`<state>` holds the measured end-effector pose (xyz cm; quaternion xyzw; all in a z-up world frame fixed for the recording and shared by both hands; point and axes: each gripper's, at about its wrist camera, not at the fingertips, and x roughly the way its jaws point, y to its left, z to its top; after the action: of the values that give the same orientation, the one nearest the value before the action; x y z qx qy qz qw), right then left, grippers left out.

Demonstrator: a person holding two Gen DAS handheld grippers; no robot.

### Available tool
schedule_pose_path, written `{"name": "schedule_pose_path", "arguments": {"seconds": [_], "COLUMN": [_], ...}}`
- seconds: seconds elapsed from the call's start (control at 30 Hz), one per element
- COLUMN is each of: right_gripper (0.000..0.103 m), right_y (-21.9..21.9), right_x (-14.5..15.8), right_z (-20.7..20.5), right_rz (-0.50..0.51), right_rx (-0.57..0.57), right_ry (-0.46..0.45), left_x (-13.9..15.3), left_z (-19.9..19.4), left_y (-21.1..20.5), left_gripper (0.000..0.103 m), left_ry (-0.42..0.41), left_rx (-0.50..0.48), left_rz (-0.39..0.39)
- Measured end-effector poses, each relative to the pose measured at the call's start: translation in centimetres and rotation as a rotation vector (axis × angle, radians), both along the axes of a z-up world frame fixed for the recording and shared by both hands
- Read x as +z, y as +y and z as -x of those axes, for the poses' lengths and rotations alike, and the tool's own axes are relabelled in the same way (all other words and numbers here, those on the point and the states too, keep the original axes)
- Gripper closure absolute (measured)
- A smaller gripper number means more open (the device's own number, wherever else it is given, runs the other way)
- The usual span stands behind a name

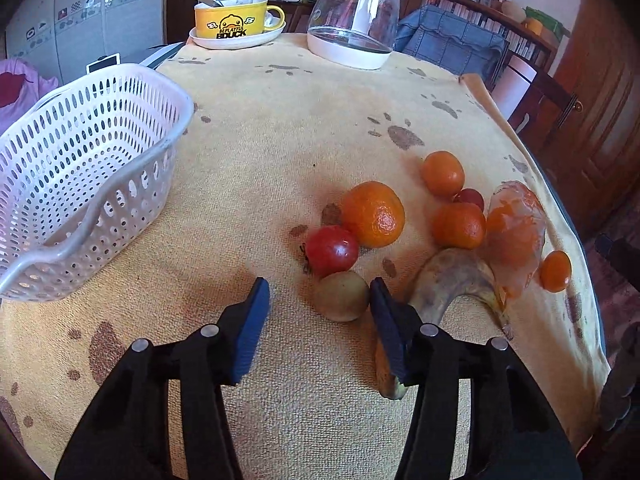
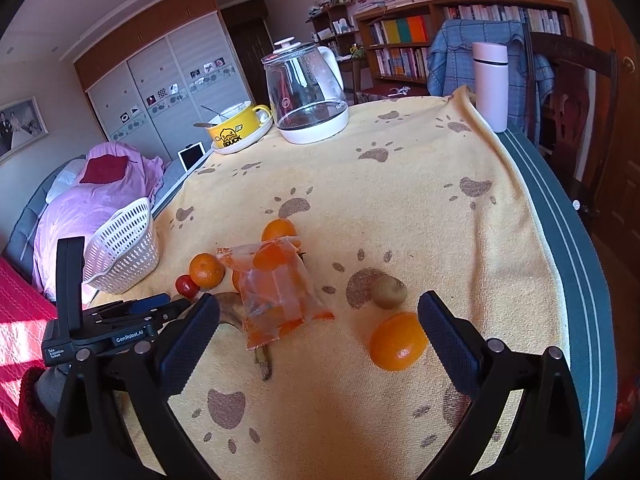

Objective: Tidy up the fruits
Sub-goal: 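Lower the left tool onto the kiwi and close its fingers, then carry the kiwi into the white basket with the left tool while the right tool grasps an orange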

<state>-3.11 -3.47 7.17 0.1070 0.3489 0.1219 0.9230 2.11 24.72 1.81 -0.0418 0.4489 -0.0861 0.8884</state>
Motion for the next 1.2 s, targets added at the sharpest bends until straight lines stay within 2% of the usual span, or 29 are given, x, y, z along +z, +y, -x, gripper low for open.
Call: {"name": "schedule_pose_path", "arguments": {"seconds": [0.1,0.17,0.23,0.27,0.43,0.83,1.0,1.03,1.1,1.13,1.2], "right_gripper": [0.005,0.005,0.005,0.005,0.005,0.005,0.005,0.006,0.015,0.024,0.030], "right_y": [-0.1,-0.3,-0.5,-0.7,-1.4,-6.4,-5.6,-5.2,-4.2,-3.7,-3.0], "right_x": [-0.2,-0.2,-0.1,0.0,0.6,1.3,-0.4,-1.0,-2.3,-3.0,-4.1], "right_z": [-0.1,-0.2,-0.1,-0.1,0.0,-0.1,-1.2,-1.4,-1.8,-2.0,-2.2], "right_rz": [0.000,-0.001,-0.003,-0.005,-0.012,-0.071,0.014,0.025,0.060,0.077,0.101], "right_rx": [-0.007,-0.014,-0.022,-0.027,-0.051,-0.194,-0.170,-0.154,-0.119,-0.105,-0.089], "right_ry": [0.004,0.004,0.001,-0.002,-0.019,-0.037,0.040,0.055,0.099,0.119,0.150], "left_x": [-0.1,-0.1,0.0,0.0,0.1,3.4,5.4,5.8,6.4,6.7,7.1], "left_z": [0.0,0.1,0.2,0.2,0.7,3.3,4.1,4.2,4.5,4.5,4.6], "left_y": [-0.3,-0.9,-1.4,-1.5,-1.0,0.5,1.6,1.8,2.4,2.8,3.5], "left_gripper": [0.054,0.061,0.072,0.073,0.073,0.073,0.073,0.073,0.073,0.073,0.073], "left_ry": [0.001,-0.008,-0.016,-0.019,-0.036,-0.156,-0.211,-0.221,-0.238,-0.245,-0.256], "left_rx": [-0.013,-0.023,-0.040,-0.047,-0.044,0.027,0.059,0.066,0.082,0.091,0.110], "left_rz": [-0.008,-0.031,-0.034,-0.030,0.002,-0.019,-0.019,-0.018,-0.014,-0.011,-0.011]}}
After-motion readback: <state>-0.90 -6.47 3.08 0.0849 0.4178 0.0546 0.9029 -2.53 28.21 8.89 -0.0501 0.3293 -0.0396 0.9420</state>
